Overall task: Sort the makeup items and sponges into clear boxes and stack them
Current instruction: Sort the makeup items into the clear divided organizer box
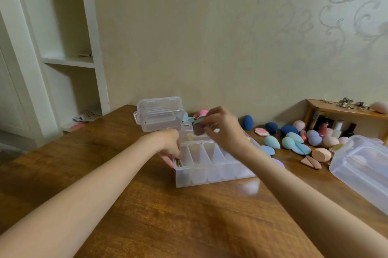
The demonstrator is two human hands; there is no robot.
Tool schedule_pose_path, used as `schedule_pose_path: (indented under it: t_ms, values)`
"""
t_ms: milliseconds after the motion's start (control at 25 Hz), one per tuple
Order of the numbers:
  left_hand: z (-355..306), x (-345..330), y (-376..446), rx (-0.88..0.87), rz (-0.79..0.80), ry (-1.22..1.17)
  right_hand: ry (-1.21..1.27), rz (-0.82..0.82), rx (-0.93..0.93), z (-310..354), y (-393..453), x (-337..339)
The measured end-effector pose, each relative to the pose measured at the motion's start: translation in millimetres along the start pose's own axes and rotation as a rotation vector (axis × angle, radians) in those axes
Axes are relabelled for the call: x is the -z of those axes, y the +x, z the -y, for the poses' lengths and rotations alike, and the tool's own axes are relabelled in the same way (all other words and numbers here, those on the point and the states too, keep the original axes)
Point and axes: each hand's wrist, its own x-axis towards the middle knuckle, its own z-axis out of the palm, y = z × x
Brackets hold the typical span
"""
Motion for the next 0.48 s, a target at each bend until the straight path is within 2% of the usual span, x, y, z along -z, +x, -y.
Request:
schedule_pose_path:
  t_ms: [120, 320, 480]
  values:
    - [0.4, -2.5, 1.1, -0.004, -0.017, -0.064, -0.166, 0.231, 0.174, 9.6, -15.1, -18.8]
    - [6.1, -1.2, -1.3, -0.018, -0.024, -0.073, -0.145, 0.234, 0.164, 21.2, -12.3, -15.2]
    - [5.9, -2.8, -0.8, -0.013, -0.037, -0.046, -0.244, 0.359, 0.19, 25.1, -15.6, -26.9]
